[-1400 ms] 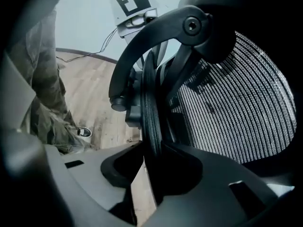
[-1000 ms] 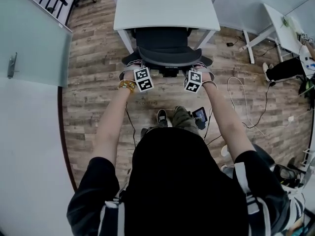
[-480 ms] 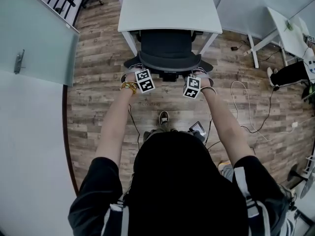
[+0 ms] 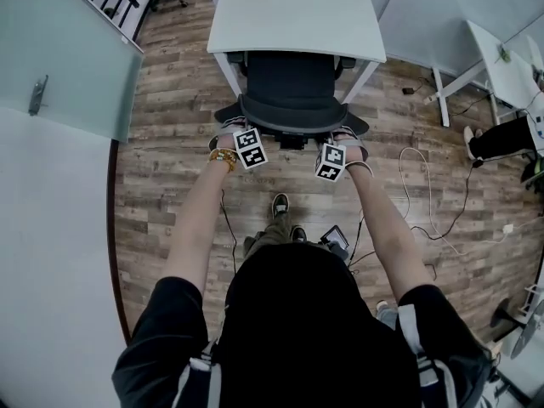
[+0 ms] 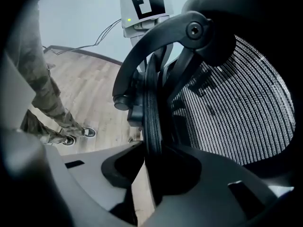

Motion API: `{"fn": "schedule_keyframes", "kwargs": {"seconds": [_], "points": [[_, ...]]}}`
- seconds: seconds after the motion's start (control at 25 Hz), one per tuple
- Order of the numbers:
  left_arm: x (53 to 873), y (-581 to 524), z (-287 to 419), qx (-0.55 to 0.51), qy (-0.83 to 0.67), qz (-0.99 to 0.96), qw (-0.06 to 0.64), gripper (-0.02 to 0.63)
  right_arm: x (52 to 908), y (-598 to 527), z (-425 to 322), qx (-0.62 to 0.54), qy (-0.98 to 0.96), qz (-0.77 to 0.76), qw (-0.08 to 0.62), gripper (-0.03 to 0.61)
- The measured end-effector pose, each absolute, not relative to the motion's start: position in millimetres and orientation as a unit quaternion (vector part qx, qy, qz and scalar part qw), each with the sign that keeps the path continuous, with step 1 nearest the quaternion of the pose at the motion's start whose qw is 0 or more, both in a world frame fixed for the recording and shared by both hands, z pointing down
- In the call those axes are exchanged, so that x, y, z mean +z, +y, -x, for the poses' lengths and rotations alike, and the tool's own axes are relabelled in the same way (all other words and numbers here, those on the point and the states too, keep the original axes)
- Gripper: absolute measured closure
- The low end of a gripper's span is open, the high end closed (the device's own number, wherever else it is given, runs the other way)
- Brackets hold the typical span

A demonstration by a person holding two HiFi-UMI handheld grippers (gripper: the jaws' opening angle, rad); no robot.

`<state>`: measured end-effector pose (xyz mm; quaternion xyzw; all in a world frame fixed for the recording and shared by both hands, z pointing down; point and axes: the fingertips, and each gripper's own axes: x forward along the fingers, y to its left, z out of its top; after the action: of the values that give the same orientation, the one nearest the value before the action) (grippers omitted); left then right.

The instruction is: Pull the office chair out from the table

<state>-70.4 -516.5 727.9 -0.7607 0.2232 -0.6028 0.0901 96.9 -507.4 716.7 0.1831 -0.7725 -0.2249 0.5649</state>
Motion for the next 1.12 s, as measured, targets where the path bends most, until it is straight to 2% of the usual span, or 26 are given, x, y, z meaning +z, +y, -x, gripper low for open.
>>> {"fn": "schedule_keyframes", "kwargs": {"seconds": [1.12], "points": [[732, -457, 21, -0.622, 0.241, 0.742, 0.068, 0.454, 718, -459, -148, -0.243, -0.768, -0.177, 0.565, 0.479]]}}
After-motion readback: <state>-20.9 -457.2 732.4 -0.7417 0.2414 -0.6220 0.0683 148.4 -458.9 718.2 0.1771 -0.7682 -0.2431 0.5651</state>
